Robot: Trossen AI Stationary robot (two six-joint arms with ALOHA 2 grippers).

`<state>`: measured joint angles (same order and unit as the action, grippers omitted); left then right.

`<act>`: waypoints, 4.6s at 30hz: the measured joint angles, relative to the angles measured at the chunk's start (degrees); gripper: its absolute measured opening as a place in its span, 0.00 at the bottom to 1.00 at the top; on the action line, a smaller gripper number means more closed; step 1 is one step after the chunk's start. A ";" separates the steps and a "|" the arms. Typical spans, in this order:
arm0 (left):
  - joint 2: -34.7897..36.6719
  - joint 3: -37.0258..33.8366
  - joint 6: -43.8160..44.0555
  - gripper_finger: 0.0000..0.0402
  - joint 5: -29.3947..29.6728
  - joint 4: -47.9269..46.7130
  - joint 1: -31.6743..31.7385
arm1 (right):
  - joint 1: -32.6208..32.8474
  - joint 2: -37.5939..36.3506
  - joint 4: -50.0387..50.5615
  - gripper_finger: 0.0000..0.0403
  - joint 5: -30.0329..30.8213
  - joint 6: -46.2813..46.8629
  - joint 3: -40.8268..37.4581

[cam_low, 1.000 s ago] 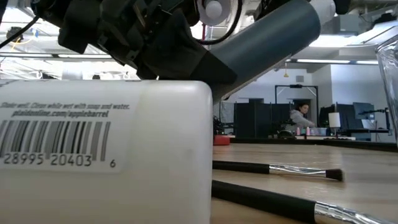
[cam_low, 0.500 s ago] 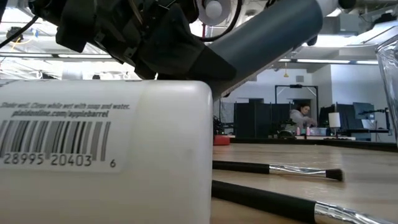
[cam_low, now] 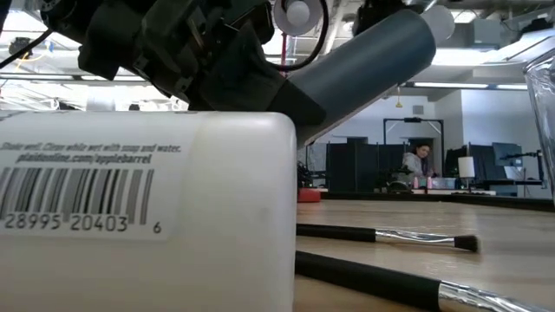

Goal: Pick & Place Paint Supplies
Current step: Put the black paint bottle into the transparent bin

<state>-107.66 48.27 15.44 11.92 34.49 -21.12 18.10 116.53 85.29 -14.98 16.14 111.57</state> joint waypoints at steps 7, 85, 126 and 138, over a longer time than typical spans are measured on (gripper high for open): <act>-0.02 -0.07 -0.02 0.38 -0.20 -0.01 -0.22 | -1.79 0.00 -1.02 0.72 1.55 -1.56 0.00; 0.16 1.07 -3.19 0.58 0.21 -3.09 2.98 | -4.28 -0.33 5.19 0.51 0.40 0.74 -0.09; 3.67 -8.92 6.26 0.55 6.43 -0.83 0.61 | 14.38 -33.46 4.75 0.51 -15.90 49.43 -27.52; 3.67 -8.92 6.34 0.55 6.62 -0.51 0.35 | 20.75 -31.01 4.54 0.51 -32.27 66.03 -27.52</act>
<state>-103.98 39.35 21.78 18.55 33.98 -20.78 38.85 85.52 89.83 -47.25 82.17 84.05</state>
